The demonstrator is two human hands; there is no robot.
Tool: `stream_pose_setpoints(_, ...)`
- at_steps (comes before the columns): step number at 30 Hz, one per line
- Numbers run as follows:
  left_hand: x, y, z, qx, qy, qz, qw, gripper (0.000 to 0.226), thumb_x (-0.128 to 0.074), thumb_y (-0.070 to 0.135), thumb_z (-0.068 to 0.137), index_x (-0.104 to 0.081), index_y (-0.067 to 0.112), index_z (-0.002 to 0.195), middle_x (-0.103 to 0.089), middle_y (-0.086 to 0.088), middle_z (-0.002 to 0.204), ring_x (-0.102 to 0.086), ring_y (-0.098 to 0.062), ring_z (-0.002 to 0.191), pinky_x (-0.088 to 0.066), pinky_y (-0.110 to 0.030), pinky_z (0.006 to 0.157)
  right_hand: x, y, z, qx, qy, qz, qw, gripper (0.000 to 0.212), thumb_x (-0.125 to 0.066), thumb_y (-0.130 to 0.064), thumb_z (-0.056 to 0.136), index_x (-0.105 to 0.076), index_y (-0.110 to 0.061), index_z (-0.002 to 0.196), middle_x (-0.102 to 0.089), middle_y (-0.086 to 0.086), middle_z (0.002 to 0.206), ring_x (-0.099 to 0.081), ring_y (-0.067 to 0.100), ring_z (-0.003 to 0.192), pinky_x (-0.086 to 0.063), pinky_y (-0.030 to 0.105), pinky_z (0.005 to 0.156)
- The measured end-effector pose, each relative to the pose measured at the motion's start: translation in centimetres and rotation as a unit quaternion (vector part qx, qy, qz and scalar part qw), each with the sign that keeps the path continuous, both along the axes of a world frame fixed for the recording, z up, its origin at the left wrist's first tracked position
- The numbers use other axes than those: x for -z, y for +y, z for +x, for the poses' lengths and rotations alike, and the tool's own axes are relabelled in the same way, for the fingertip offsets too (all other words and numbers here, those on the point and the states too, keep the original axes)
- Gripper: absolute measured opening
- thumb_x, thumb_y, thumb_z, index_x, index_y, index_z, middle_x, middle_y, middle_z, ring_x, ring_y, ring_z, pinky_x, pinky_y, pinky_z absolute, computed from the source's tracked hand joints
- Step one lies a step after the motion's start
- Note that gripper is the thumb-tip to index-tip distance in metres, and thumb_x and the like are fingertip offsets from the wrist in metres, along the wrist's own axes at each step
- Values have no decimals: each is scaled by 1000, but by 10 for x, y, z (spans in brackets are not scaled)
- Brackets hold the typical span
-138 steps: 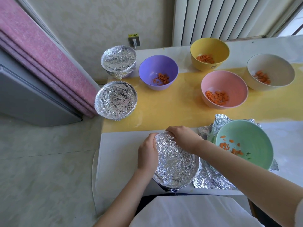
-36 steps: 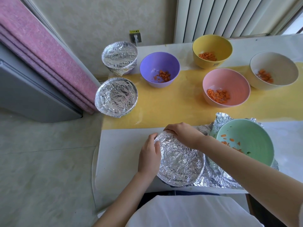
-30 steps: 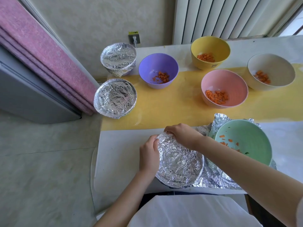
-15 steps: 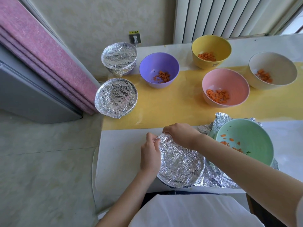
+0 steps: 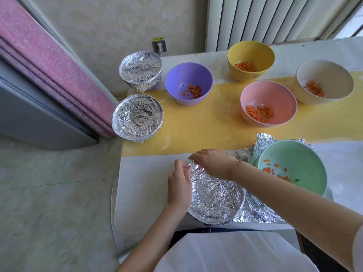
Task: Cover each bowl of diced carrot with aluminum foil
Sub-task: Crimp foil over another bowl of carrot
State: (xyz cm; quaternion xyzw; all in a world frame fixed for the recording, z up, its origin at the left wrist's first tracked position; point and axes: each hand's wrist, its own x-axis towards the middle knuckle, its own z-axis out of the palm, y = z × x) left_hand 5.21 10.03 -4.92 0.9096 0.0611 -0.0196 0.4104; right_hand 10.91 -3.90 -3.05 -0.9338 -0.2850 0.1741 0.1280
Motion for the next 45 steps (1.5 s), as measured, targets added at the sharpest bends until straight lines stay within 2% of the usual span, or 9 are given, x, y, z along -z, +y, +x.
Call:
stream_pose_setpoints(3,0,0,-1,6,1,6,1000,8,-51,11,94,-47,10,88,-62,-7,75,-61,-29,71,-44,-41,57,0,2,-2,14,-4,8,1000,38,-39,-1,93,-52,-13,127,-60,3,121,-55,21,107,-37,24,77)
stream_pose_setpoints(9,-2,-1,-2,6,-4,12,1000,7,-51,11,95,-48,6,90,-62,-8,74,-60,-29,68,-39,-38,56,2,-1,2,28,31,8,999,30,-42,-8,96,-57,-19,119,-65,2,113,-62,25,93,-47,33,69)
stream_pose_setpoints(13,-6,-1,-8,-11,8,10,1000,5,-47,12,96,-46,10,92,-59,-3,77,-58,-31,73,-32,-35,56,0,-11,2,87,75,84,990,33,-39,-27,101,-53,-16,129,-61,3,125,-59,23,108,-45,33,85)
stream_pose_setpoints(19,-15,5,-24,-51,14,60,997,26,-42,7,95,-47,14,119,-53,3,132,-57,-26,104,-34,-26,68,0,-25,0,165,81,149,971,30,-47,-22,98,-58,-13,125,-65,5,118,-61,22,105,-46,32,89)
stream_pose_setpoints(26,-9,4,-2,-2,-3,21,1000,29,-47,11,96,-57,12,123,-61,-2,121,-58,-20,106,-33,-13,79,-3,-17,3,154,70,95,981,30,-42,-27,100,-61,-11,116,-70,10,100,-64,27,85,-50,36,76)
stream_pose_setpoints(32,-5,1,8,-21,1,21,1000,23,-46,5,96,-62,3,112,-69,-16,95,-62,-33,85,-26,-17,61,-3,-13,12,142,62,14,988,22,-42,-11,99,-62,-7,107,-67,10,83,-56,24,65,-47,31,60)
stream_pose_setpoints(35,-5,-1,7,-27,1,27,999,23,-44,5,96,-62,4,110,-69,-17,93,-61,-33,85,-26,-19,60,-9,-9,12,115,51,-34,992,26,-38,-1,95,-57,-7,110,-56,3,80,-51,20,68,-41,29,58)
stream_pose_setpoints(39,-4,-3,7,-30,4,38,999,23,-43,6,97,-62,4,111,-69,-14,99,-62,-32,90,-28,-21,63,-4,-2,6,75,31,2,997,29,-40,-4,97,-55,-13,120,-64,3,106,-60,22,90,-50,30,70)
stream_pose_setpoints(45,-4,-3,6,-12,-10,48,999,24,-47,6,95,-63,7,112,-71,-11,97,-64,-29,87,-36,-24,66,-3,2,8,80,39,-6,996,43,-40,8,88,-57,-11,122,-68,8,105,-64,25,87,-48,27,65)
